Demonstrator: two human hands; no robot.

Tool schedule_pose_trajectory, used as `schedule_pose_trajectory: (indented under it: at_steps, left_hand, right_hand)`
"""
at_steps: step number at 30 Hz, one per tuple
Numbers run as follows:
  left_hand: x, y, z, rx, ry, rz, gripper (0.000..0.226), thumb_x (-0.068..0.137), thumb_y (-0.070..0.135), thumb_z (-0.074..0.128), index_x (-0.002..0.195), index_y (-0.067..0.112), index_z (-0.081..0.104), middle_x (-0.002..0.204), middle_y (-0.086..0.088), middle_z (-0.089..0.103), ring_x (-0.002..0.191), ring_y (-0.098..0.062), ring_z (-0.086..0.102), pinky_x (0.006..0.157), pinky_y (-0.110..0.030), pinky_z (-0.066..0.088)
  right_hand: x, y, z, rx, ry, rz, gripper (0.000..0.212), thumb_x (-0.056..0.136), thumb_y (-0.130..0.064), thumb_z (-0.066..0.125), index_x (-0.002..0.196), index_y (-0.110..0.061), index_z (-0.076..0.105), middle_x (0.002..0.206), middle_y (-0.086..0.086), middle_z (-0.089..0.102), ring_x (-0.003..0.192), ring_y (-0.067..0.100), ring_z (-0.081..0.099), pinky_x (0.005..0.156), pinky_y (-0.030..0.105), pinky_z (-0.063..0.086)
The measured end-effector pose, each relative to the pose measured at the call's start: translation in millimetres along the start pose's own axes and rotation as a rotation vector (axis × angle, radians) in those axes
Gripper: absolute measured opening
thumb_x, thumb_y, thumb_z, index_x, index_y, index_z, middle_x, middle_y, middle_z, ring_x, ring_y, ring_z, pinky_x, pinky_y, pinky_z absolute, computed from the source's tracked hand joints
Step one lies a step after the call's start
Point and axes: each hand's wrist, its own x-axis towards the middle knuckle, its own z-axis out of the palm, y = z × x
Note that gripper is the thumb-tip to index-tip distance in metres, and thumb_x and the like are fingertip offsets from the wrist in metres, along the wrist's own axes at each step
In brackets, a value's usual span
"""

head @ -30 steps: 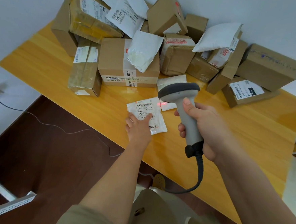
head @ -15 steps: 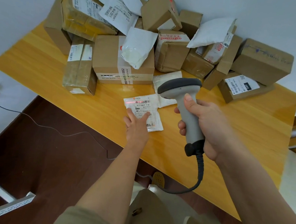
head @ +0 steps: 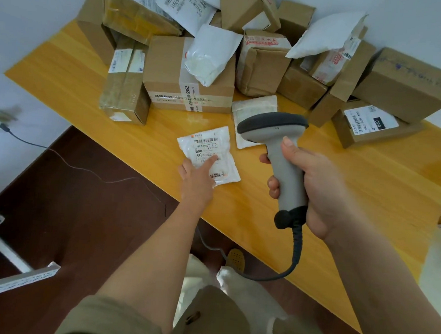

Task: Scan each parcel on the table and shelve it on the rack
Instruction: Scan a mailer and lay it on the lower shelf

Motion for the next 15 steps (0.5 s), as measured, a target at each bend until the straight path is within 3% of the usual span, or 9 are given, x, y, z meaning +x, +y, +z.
schedule_pose_trajectory:
  at_steps: [4, 8, 11, 13, 15]
  left_hand:
    - [-18.5, -14.8, -9.5, -0.295, 0.02, -0.165, 0.066, 0.08, 0.006, 0.07, 0.138, 0.031, 0.05, 0.137, -0.013, 0.022, 0.115, -0.03, 0.039, 0.1, -0.032, 0.038]
    - [-33.3, -20.6, -30.2, -0.664, 0.018, -0.216, 0.05, 0.079, 0.01, 0.079, 0.124, 0.022, 0.06, 0.131, -0.004, 0.024, 0.086, -0.008, 0.051, 0.079, -0.023, 0.052]
    - [-51.1, -31.1, -49.6, -0.948, -0.009, -0.224, 0.032, 0.084, 0.014, 0.077, 0.111, 0.027, 0.066, 0.138, -0.002, 0.04, 0.101, -0.012, 0.062, 0.07, -0.015, 0.05]
    - [-71.8, -49.8, -67.0, -1.161, -0.021, -0.197, 0.033, 0.085, 0.003, 0.072, 0.108, 0.027, 0.066, 0.135, -0.006, 0.055, 0.109, -0.019, 0.065, 0.079, -0.022, 0.057]
    - [-99.7, -80.3, -86.5, -1.327, 0.033, -0.205, 0.044, 0.085, -0.005, 0.069, 0.112, 0.026, 0.059, 0.129, -0.008, 0.06, 0.108, -0.024, 0.067, 0.085, -0.038, 0.059]
  right_hand:
    - [-3.3, 11.8, -7.8, -0.012, 0.019, 0.015, 0.025, 0.098, -0.03, 0.057, 0.116, -0.013, 0.06, 0.104, 0.007, 0.066, 0.054, 0.011, 0.052, 0.049, 0.024, 0.047]
    - [-12.6, 27.6, -0.7, -0.017, 0.065, 0.024, 0.015, 0.096, -0.022, 0.061, 0.109, -0.018, 0.057, 0.108, 0.009, 0.067, 0.052, 0.009, 0.053, 0.05, 0.024, 0.047]
    - [-22.3, 41.3, 19.6, -0.068, 0.076, 0.018, 0.015, 0.093, -0.021, 0.065, 0.105, -0.021, 0.057, 0.098, 0.01, 0.066, 0.053, 0.01, 0.054, 0.055, 0.029, 0.047]
    - [-32.2, 51.6, 43.8, -0.114, 0.049, -0.006, 0.015, 0.092, -0.018, 0.066, 0.103, -0.021, 0.055, 0.083, 0.007, 0.061, 0.054, 0.012, 0.052, 0.058, 0.032, 0.046]
    - [-46.3, 66.2, 75.5, -0.139, 0.011, -0.047, 0.019, 0.093, -0.014, 0.065, 0.106, -0.02, 0.053, 0.083, 0.004, 0.057, 0.056, 0.014, 0.051, 0.057, 0.031, 0.045]
